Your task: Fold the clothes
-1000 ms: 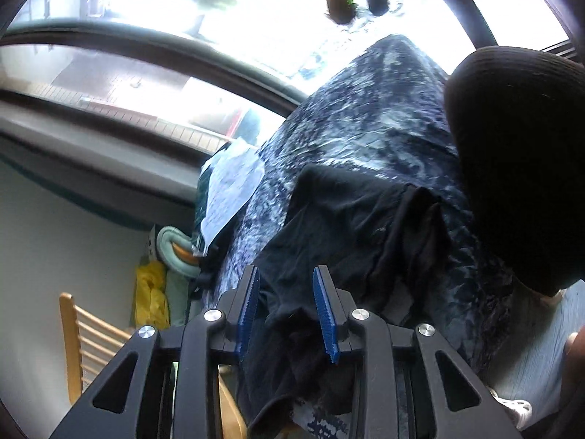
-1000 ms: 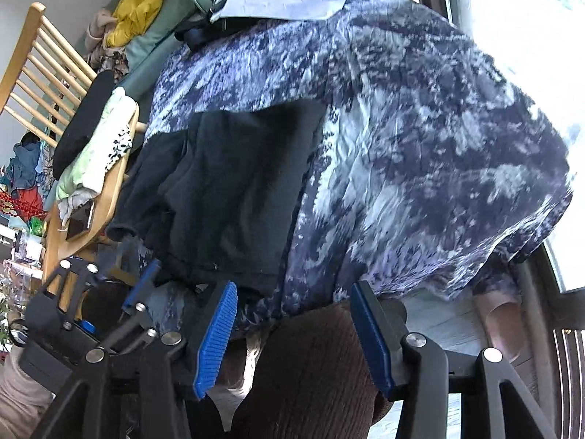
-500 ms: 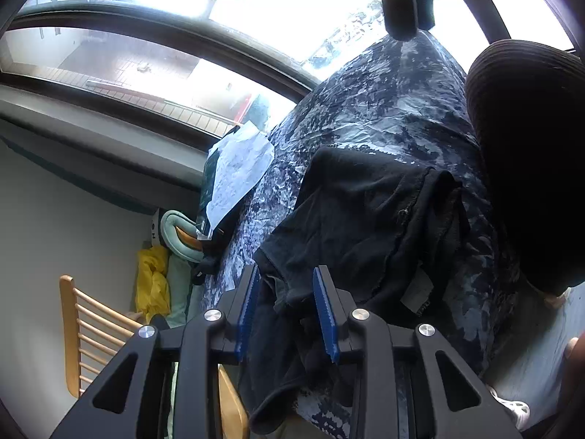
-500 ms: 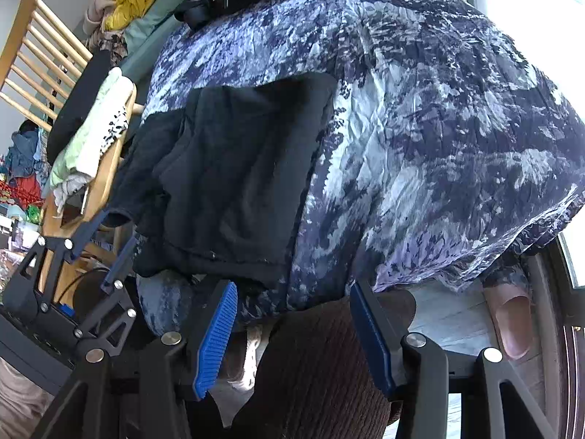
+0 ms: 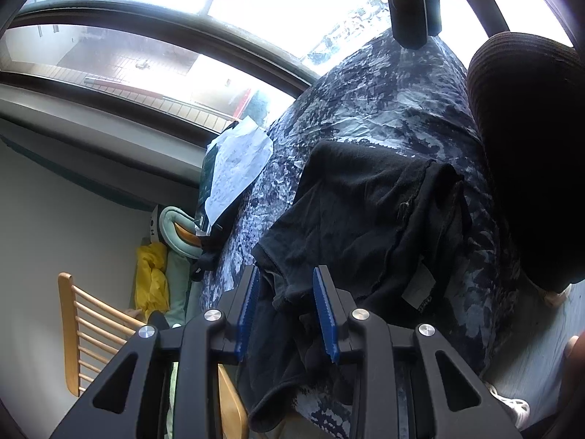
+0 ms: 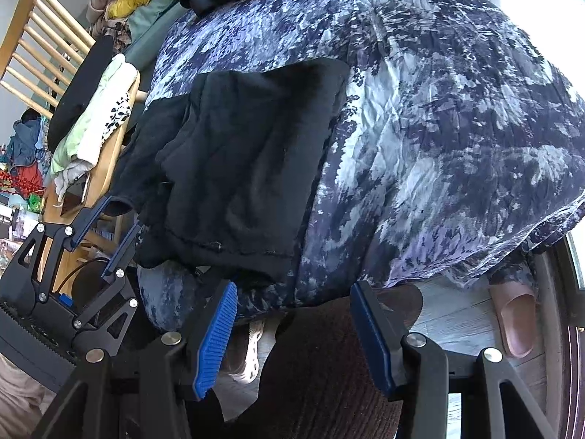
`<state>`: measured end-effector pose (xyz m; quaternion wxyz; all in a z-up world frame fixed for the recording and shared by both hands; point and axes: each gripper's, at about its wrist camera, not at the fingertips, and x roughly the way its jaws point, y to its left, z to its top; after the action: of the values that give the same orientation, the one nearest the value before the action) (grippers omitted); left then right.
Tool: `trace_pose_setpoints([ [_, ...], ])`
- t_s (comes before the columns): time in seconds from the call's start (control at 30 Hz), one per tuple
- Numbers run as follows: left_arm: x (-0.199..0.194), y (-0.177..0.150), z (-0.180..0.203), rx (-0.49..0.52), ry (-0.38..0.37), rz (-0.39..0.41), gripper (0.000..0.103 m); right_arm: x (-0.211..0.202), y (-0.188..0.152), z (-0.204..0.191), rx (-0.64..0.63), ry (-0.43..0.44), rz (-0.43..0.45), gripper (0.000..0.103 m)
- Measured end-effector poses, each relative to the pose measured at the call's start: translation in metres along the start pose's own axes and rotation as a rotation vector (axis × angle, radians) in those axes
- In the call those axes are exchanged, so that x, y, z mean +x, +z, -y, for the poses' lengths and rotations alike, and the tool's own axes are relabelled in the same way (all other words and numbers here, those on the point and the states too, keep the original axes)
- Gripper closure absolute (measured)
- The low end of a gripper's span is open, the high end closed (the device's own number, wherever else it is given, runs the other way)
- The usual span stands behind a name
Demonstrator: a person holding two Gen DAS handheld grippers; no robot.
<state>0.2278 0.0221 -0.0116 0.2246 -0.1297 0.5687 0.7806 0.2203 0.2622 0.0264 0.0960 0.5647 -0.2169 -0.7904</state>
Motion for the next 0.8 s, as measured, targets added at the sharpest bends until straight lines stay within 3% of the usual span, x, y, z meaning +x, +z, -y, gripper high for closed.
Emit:
trace_pose_setpoints([
  [0.17, 0.002, -0.001, -0.001, -0.013, -0.008, -0.014, 0.071, 0.004, 0.000, -0.003, -0.004, 0.002, -0.008, 0.049],
  [0.47, 0.004, -0.003, 0.000, -0.024, -0.015, -0.025, 0.049, 0.011, -0.001, -0.005, -0.010, 0.005, -0.026, 0.049],
  [0.8, 0.008, -0.006, 0.000, -0.038, -0.016, -0.047, 0.049, 0.019, -0.005, -0.006, -0.007, 0.014, -0.042, 0.049],
])
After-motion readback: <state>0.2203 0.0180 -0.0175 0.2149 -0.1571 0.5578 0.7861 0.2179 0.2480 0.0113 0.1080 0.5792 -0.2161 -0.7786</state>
